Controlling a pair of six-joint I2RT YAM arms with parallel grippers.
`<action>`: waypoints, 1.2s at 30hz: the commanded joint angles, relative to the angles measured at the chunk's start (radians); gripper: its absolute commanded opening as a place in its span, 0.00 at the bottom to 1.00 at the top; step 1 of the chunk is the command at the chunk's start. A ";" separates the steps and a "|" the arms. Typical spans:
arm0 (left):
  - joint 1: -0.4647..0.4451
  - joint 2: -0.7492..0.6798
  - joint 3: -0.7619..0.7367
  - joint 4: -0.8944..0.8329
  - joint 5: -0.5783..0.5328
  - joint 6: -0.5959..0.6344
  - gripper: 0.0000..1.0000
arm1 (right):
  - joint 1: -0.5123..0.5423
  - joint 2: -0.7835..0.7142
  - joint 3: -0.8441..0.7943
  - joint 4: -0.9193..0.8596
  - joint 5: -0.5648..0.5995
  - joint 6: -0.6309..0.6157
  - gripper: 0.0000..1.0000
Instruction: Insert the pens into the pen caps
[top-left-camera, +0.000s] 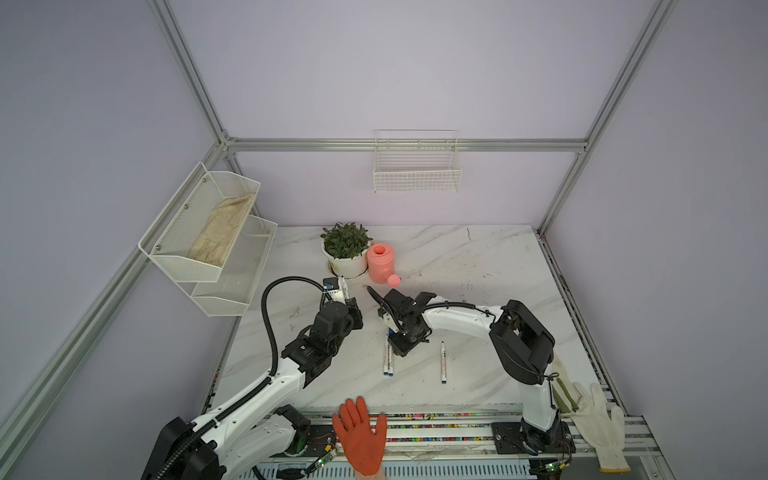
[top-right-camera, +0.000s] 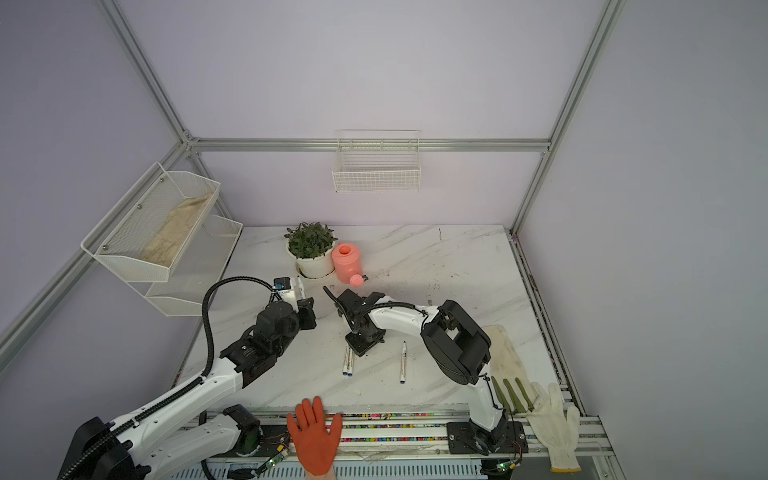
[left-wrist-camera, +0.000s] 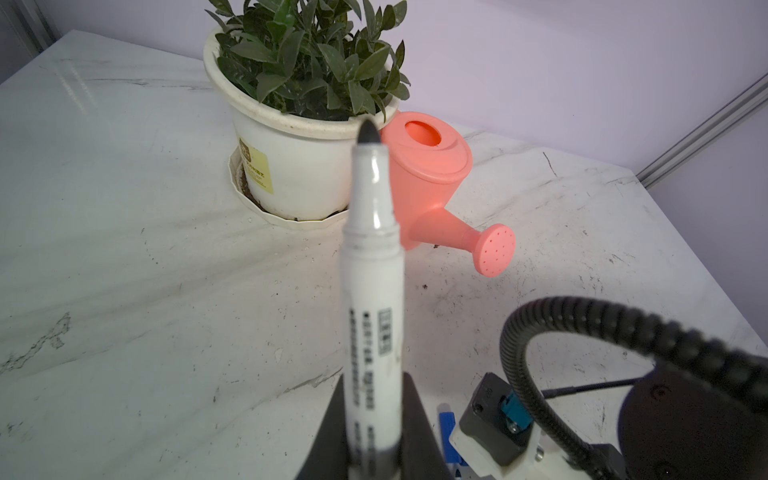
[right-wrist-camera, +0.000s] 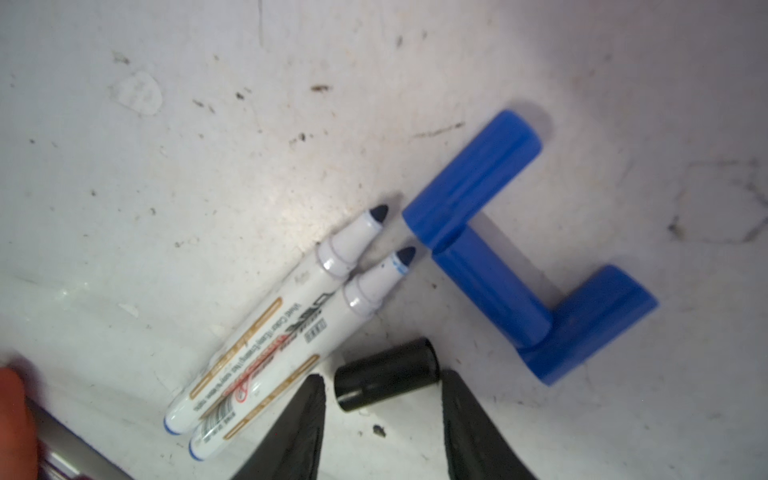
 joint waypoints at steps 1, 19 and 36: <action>0.002 -0.010 -0.039 0.030 0.008 0.018 0.00 | 0.004 0.028 0.003 -0.012 0.054 0.026 0.47; 0.002 0.043 -0.020 0.055 0.047 0.020 0.00 | -0.063 -0.096 -0.073 0.038 0.004 0.024 0.47; 0.002 0.023 -0.036 0.053 0.049 0.017 0.00 | -0.063 -0.015 -0.036 0.035 0.102 0.029 0.42</action>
